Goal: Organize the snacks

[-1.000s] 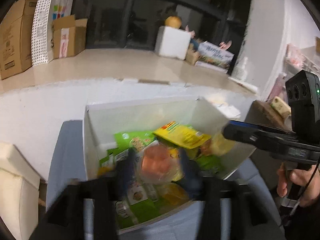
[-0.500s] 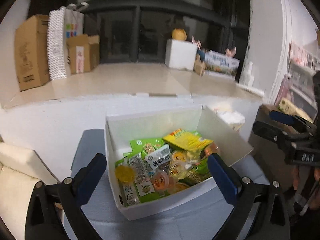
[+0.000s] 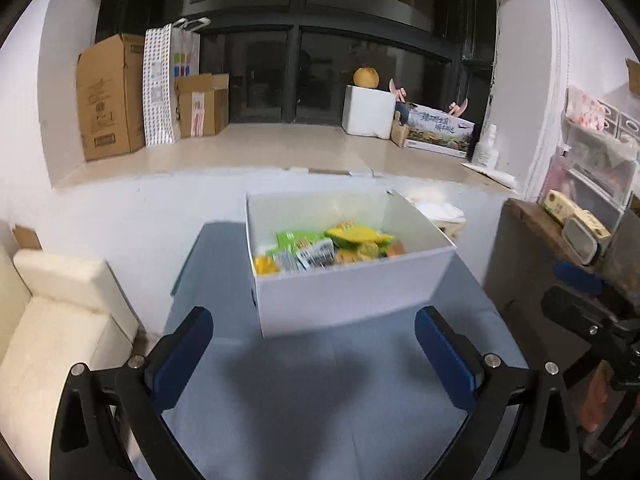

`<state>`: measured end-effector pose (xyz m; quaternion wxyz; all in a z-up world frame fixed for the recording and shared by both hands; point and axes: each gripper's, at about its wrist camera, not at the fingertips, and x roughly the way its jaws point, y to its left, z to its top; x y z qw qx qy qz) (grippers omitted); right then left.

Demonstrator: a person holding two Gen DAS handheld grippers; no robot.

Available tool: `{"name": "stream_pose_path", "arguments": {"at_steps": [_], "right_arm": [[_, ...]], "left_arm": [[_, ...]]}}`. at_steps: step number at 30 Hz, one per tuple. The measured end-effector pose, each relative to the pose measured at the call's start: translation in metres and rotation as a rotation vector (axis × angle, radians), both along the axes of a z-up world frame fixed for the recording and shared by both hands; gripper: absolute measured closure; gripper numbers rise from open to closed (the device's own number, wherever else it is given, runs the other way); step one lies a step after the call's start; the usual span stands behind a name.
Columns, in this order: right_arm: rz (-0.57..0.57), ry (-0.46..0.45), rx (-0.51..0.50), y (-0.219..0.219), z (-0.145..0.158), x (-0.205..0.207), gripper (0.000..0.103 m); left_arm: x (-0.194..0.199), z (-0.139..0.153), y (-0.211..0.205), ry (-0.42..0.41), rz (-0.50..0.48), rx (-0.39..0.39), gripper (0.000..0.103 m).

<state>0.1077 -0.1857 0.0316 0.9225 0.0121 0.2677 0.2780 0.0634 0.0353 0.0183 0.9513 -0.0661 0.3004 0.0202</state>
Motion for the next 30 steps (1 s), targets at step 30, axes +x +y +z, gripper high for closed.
{"name": "stream_pose_path", "arguments": {"at_steps": [30], "right_arm": [[-0.038,0.083,-0.003,-0.013,-0.008,-0.041,0.000]], "left_arm": [[-0.041,0.016,-0.024,0.003,-0.028,0.033,0.000]]}}
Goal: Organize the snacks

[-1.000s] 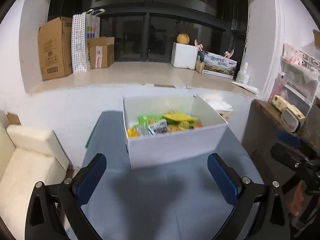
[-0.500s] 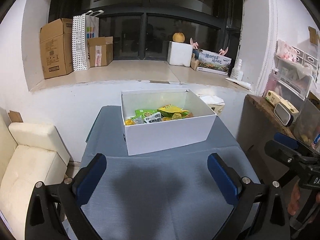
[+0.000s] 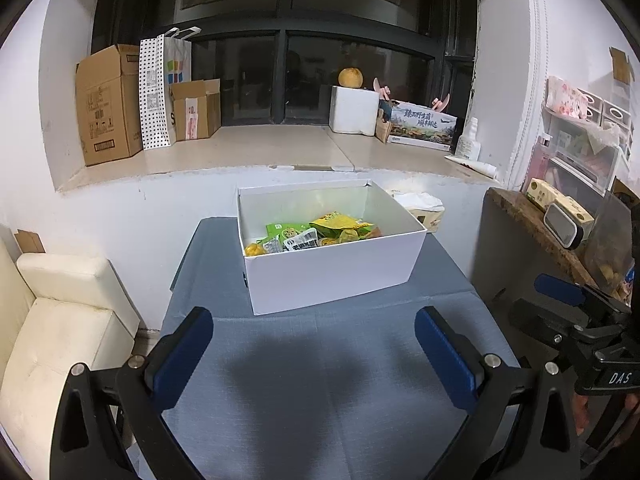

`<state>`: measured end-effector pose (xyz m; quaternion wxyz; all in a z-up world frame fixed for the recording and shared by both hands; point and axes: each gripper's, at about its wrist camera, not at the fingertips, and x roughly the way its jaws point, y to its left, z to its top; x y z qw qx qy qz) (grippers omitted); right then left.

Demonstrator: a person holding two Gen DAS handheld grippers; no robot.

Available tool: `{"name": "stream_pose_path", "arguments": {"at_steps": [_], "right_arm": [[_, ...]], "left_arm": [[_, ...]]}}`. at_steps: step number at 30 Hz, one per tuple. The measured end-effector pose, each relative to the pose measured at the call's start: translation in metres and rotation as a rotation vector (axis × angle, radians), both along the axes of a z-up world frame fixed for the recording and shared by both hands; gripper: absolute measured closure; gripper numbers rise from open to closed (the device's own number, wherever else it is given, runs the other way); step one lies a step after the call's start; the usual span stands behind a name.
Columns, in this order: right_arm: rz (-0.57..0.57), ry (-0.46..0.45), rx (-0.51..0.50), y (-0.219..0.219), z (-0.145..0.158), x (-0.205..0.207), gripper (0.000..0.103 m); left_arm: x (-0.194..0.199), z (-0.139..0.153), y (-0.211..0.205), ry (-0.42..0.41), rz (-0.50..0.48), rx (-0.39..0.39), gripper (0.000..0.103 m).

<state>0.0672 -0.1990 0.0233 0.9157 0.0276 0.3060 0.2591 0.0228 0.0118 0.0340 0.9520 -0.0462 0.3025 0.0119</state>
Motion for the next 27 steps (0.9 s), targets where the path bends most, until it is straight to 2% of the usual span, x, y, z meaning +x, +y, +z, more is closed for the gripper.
{"name": "stream_pose_path", "arguments": {"at_steps": [27], "right_arm": [[0.003,0.001,0.000,-0.0006,0.0023,-0.0039,0.000]], "left_arm": [[0.0008,0.0003,0.0010,0.004,-0.004,-0.006,0.000]]}}
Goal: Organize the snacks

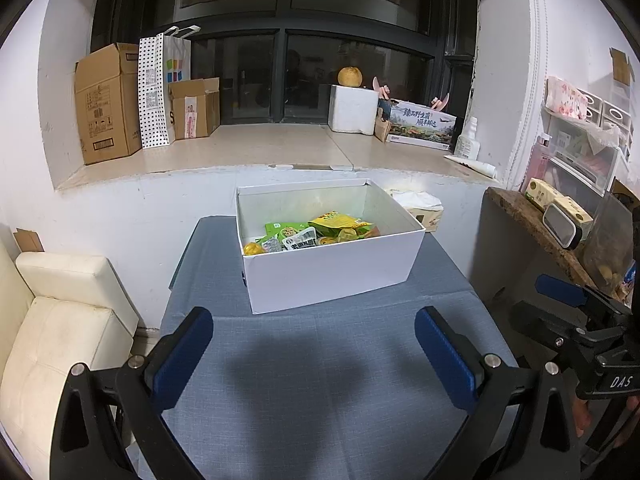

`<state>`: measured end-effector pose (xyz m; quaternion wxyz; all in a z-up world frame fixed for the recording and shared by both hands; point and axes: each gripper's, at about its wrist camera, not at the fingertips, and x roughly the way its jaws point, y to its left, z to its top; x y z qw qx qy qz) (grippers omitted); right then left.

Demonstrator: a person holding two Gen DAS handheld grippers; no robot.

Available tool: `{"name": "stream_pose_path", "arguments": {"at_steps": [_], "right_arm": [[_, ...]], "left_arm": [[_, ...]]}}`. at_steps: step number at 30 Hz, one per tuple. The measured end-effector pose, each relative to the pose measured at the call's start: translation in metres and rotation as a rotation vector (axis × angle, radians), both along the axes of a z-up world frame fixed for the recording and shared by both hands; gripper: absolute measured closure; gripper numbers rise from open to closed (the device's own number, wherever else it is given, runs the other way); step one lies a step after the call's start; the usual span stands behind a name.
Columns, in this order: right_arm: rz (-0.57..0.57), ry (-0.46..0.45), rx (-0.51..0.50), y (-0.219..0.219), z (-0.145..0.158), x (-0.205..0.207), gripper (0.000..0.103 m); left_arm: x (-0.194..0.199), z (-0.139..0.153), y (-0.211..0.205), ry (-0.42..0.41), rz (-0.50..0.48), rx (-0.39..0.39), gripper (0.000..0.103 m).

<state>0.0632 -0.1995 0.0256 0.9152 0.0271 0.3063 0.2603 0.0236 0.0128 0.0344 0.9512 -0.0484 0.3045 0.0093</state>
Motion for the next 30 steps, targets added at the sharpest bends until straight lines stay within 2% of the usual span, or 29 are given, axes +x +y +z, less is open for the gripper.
{"name": "stream_pose_path", "arguments": {"at_steps": [30], "right_arm": [[0.014,0.009,0.008,0.0005,-0.0031,-0.0005,0.000]], "left_arm": [[0.0002,-0.0011,-0.0010,0.002,-0.001,-0.002,0.000]]}}
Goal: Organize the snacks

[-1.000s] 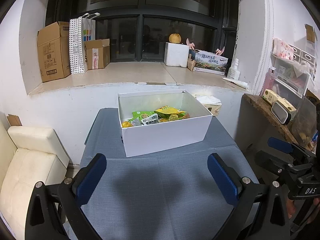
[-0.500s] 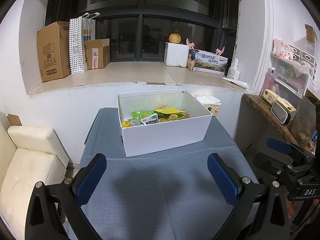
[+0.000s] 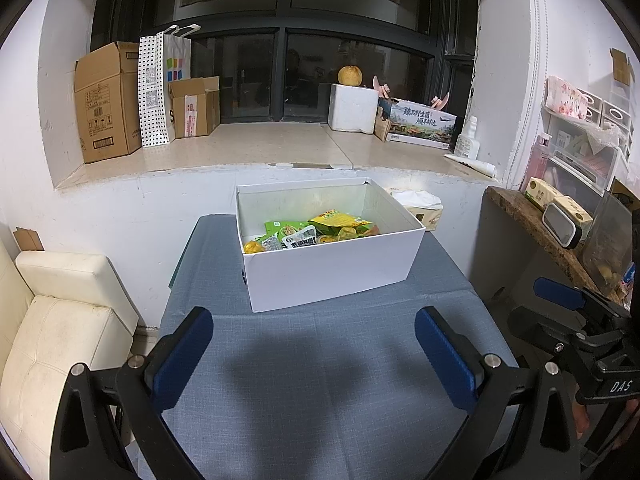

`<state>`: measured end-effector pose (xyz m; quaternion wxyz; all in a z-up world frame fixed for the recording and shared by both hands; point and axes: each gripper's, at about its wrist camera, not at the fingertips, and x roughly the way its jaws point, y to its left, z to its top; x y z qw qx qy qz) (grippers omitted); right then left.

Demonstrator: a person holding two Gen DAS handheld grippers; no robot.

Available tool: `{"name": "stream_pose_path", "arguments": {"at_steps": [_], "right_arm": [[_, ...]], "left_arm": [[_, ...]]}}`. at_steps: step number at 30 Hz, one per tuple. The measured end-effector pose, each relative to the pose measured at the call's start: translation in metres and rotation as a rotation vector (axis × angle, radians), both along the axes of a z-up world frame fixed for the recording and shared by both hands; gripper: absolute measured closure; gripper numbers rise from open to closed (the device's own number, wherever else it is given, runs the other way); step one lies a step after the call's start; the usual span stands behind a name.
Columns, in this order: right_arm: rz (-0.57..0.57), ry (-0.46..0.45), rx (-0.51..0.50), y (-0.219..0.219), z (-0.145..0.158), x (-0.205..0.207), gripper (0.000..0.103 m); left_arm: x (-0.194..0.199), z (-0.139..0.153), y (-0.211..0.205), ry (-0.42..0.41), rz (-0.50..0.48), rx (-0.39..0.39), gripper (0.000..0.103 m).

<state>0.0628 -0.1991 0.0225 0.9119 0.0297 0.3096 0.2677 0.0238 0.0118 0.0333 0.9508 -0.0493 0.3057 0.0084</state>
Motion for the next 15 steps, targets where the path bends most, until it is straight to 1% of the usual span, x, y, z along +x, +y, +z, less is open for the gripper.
{"name": "stream_pose_path", "arguments": {"at_steps": [15], "right_arm": [[0.001,0.001,0.000,-0.0004,-0.0009,-0.0001,0.000]], "left_arm": [[-0.0026,-0.0010,-0.0022,0.002,0.000,0.003,0.000]]}}
